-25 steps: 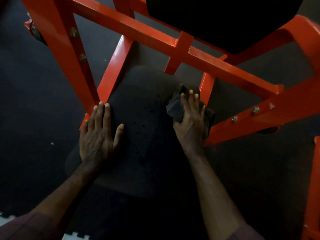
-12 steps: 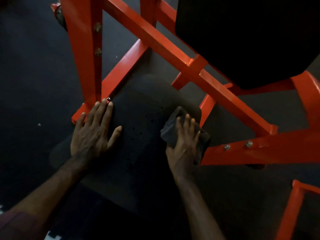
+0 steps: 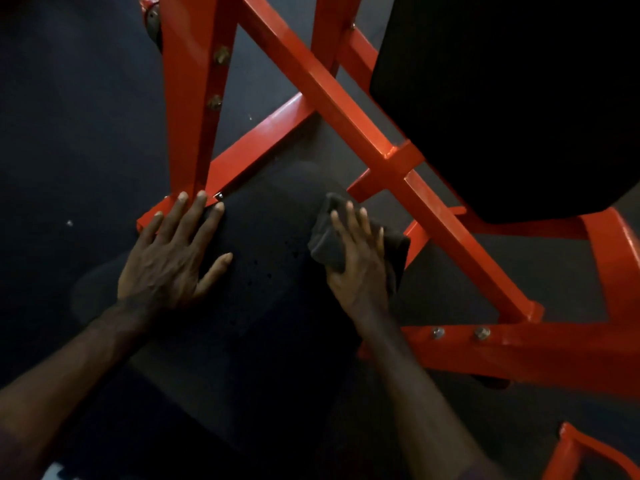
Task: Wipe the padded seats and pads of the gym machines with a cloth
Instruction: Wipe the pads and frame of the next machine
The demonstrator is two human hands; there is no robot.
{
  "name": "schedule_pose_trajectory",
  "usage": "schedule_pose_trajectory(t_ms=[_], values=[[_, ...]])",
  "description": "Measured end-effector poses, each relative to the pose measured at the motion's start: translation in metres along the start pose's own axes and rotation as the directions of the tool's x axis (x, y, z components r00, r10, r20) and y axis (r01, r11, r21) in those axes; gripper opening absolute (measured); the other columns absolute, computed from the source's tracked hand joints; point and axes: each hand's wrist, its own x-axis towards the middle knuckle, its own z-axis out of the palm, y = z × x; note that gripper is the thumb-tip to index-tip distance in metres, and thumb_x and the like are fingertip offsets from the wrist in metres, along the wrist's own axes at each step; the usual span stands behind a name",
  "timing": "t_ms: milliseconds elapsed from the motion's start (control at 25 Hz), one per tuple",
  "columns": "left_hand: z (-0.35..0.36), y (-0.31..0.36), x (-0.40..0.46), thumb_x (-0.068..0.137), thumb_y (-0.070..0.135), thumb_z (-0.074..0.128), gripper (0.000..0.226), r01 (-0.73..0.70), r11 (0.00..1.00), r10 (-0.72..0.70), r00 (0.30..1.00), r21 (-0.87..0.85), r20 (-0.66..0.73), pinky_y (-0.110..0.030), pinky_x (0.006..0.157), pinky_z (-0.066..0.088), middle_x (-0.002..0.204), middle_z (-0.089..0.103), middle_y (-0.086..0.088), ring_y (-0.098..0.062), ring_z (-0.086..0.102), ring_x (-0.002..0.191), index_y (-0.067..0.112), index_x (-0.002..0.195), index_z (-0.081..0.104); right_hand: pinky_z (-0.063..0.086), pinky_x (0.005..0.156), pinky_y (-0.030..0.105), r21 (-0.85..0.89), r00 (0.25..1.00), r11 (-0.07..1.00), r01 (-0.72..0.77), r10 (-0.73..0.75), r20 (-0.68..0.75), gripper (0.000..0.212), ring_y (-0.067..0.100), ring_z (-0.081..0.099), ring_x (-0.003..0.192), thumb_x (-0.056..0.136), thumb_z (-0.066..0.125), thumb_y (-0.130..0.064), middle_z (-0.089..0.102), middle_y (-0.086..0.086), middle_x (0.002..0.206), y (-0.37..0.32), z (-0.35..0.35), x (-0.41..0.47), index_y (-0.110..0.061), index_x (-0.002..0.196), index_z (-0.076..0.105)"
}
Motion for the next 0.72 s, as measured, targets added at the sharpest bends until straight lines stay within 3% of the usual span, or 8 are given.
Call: schedule_pose_trajectory(t_ms=[120, 200, 320, 440, 560, 640, 720], values=[[-0.002, 0.0, 0.0, 0.102, 0.069, 0.021, 0.083, 0.021, 1.0, -0.021, 0.999, 0.001, 0.032, -0.057, 0.128, 0.022, 0.177, 0.007, -0.01, -0.034, 0.008, 0.163, 0.023, 0.17, 0.011, 0.023, 0.123, 0.065, 0.031, 0.976, 0.978, -0.205, 0.207, -0.066, 0.084, 0.026, 0.019, 0.16, 0.087, 0.068, -0.016, 0.025, -0.001, 0.173, 0.022, -0.021, 0.034, -0.029, 0.163, 0.034], [-0.003, 0.0, 0.0, 0.101, 0.069, 0.02, 0.083, 0.011, 1.0, -0.011, 0.999, 0.008, 0.037, -0.057, 0.127, 0.023, 0.177, 0.008, -0.009, -0.034, 0.01, 0.163, 0.024, 0.17, 0.011, 0.015, 0.123, 0.073, 0.044, 0.936, 0.941, -0.334, 0.337, -0.105, 0.087, 0.026, 0.013, 0.162, 0.087, 0.069, -0.016, 0.019, -0.007, 0.174, 0.01, -0.018, 0.007, -0.035, 0.163, 0.032], [-0.005, -0.001, 0.001, 0.102, 0.069, 0.021, 0.083, 0.015, 1.0, -0.014, 0.999, -0.003, 0.043, -0.058, 0.126, 0.027, 0.176, 0.013, -0.01, -0.033, 0.014, 0.162, 0.022, 0.17, 0.012, -0.008, 0.119, 0.077, 0.02, 0.984, 0.984, -0.176, 0.176, -0.022, 0.096, 0.022, -0.006, 0.163, 0.08, 0.07, -0.013, 0.008, -0.015, 0.175, -0.02, 0.0, -0.004, -0.038, 0.163, 0.03], [-0.004, -0.001, 0.002, 0.102, 0.068, 0.024, 0.083, 0.004, 1.0, -0.004, 1.0, 0.0, 0.029, -0.058, 0.124, 0.028, 0.176, 0.015, -0.01, -0.03, 0.014, 0.163, 0.021, 0.169, 0.014, -0.001, 0.119, 0.079, 0.004, 0.985, 0.986, -0.167, 0.167, 0.041, 0.092, 0.022, 0.001, 0.163, 0.086, 0.071, -0.017, 0.012, -0.017, 0.174, -0.013, -0.007, 0.049, -0.042, 0.163, 0.028], [-0.008, 0.0, 0.004, 0.101, 0.067, 0.026, 0.083, -0.008, 1.0, 0.009, 0.999, -0.024, 0.035, -0.058, 0.124, 0.028, 0.175, 0.018, -0.01, -0.03, 0.017, 0.162, 0.02, 0.169, 0.017, 0.005, 0.12, 0.078, -0.031, 0.973, 0.973, -0.229, 0.229, 0.002, 0.096, 0.023, 0.001, 0.163, 0.083, 0.072, -0.019, 0.009, -0.017, 0.175, -0.01, -0.01, 0.021, -0.044, 0.164, 0.024], [-0.008, -0.001, 0.003, 0.101, 0.067, 0.026, 0.083, 0.0, 1.0, 0.001, 1.0, -0.027, 0.031, -0.057, 0.122, 0.028, 0.174, 0.021, -0.011, -0.031, 0.021, 0.161, 0.019, 0.169, 0.019, 0.006, 0.119, 0.078, -0.089, 0.995, 0.991, -0.098, 0.1, 0.019, 0.099, 0.024, -0.002, 0.163, 0.077, 0.071, -0.026, 0.007, -0.018, 0.175, -0.034, -0.001, -0.006, -0.042, 0.163, 0.026], [-0.006, -0.001, 0.004, 0.101, 0.067, 0.027, 0.083, 0.005, 1.0, -0.004, 0.999, -0.028, 0.036, -0.056, 0.121, 0.03, 0.173, 0.024, -0.012, -0.031, 0.024, 0.16, 0.019, 0.169, 0.02, 0.005, 0.117, 0.081, -0.125, 0.997, 0.991, 0.053, -0.046, 0.059, 0.096, 0.025, -0.002, 0.163, 0.075, 0.066, -0.031, 0.008, -0.02, 0.174, -0.047, 0.011, 0.02, -0.043, 0.163, 0.028]])
